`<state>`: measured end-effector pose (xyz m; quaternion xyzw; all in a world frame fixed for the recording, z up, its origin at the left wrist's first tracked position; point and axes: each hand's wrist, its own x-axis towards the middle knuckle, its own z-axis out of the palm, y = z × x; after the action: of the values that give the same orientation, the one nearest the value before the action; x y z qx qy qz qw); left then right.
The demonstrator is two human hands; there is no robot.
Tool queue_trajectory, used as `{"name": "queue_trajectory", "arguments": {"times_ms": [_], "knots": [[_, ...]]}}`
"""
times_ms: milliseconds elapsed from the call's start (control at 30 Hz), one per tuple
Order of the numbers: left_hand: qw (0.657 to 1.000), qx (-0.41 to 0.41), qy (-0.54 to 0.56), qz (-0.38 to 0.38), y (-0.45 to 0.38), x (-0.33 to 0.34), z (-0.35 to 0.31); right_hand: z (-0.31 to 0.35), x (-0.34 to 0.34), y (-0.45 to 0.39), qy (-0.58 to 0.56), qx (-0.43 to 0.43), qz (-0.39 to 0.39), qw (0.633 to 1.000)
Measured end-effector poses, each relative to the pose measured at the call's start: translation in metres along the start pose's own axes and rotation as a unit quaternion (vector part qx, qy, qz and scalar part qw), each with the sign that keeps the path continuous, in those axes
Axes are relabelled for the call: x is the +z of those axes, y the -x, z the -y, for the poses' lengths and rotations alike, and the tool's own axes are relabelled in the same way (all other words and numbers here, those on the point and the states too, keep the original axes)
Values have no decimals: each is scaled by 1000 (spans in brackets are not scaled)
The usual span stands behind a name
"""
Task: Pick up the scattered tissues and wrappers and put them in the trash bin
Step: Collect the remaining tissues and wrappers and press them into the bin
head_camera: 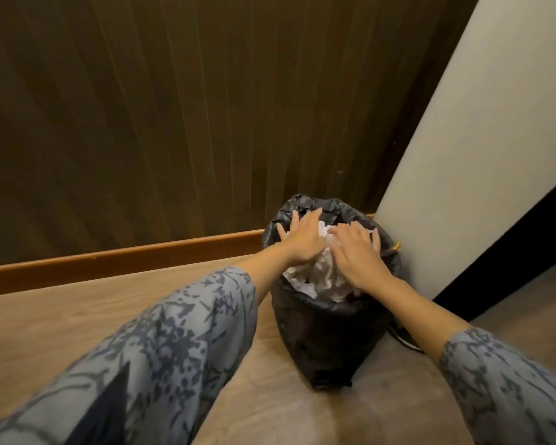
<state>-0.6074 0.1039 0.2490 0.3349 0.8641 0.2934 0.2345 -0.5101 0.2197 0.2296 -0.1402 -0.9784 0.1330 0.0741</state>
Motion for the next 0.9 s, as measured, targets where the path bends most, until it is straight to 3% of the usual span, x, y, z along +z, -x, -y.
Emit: {"name": "queue_trajectory", "arguments": {"times_ms": [67, 167, 233, 300, 400, 467, 600, 767, 900], "knots": [[990, -17, -119, 74, 5, 10, 13, -9, 13, 9, 104, 6, 133, 986], [993, 28, -96, 66, 20, 11, 27, -10, 20, 10, 113, 50, 203, 971], [997, 61, -31, 40, 33, -3, 32, 1, 13, -1, 80, 69, 145, 984], [997, 69, 30, -7, 47, -23, 36, 17, 3, -13, 21, 81, 33, 996], [987, 37, 98, -122, 70, -52, 54, 57, -8, -26, -80, 82, -95, 989], [977, 12, 89, -194, 87, -71, 74, 93, -6, -29, -137, 40, -134, 981], [967, 9, 38, -252, 132, -113, 130, 175, 25, -25, -176, -69, -128, 974], [961, -28, -11, -274, 212, -168, 220, 297, 77, -19, -198, -208, -35, 957], [960, -66, -78, -259, 281, -199, 304, 393, 115, -20, -139, -283, 44, 948]]}}
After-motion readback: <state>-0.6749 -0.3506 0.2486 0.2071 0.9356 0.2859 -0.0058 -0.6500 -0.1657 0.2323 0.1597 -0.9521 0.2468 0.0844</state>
